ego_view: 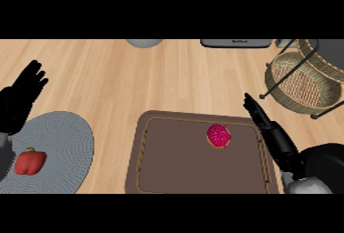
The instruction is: Pick the cupcake from the tray and place it in the tiered basket
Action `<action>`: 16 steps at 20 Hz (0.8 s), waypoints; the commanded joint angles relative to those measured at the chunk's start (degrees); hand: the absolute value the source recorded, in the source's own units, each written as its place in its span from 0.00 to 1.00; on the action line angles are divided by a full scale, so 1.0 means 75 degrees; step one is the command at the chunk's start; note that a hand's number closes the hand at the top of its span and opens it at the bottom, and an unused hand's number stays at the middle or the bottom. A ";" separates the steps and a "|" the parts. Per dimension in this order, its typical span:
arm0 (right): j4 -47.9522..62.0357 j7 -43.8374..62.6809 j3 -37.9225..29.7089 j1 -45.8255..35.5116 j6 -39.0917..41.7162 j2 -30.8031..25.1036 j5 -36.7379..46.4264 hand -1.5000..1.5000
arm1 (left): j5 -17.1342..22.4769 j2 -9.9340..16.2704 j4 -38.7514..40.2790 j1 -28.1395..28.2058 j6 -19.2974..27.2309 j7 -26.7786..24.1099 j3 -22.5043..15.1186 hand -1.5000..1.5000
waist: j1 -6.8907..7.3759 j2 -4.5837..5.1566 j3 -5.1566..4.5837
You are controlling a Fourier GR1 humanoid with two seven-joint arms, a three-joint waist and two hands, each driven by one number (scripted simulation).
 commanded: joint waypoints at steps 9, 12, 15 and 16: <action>-0.0636 0.2676 -0.3030 -0.0310 -0.4789 -0.0141 0.1757 0.00 | -0.0775 -0.1368 0.0155 0.1823 0.1164 -0.0513 -0.0853 0.50 | -0.0665 -0.0268 0.0038; -0.1528 0.2552 -0.2762 0.0074 -0.6116 0.0729 0.2458 0.00 | -0.1246 -0.2048 -0.0059 0.2044 0.1812 -0.0785 -0.1360 0.50 | -0.0418 -0.0221 0.0075; -0.3211 0.3442 -0.1835 0.0797 -0.6342 0.0926 0.3519 0.00 | -0.1648 -0.2364 -0.0393 0.2587 0.2188 -0.1149 -0.1714 0.50 | -0.0206 -0.0191 0.0068; -0.3435 0.4055 -0.1344 0.0875 -0.6411 0.1034 0.4252 0.00 | -0.1535 -0.2305 -0.0266 0.2627 0.1911 -0.1154 -0.1705 0.50 | -0.0152 -0.0158 0.0061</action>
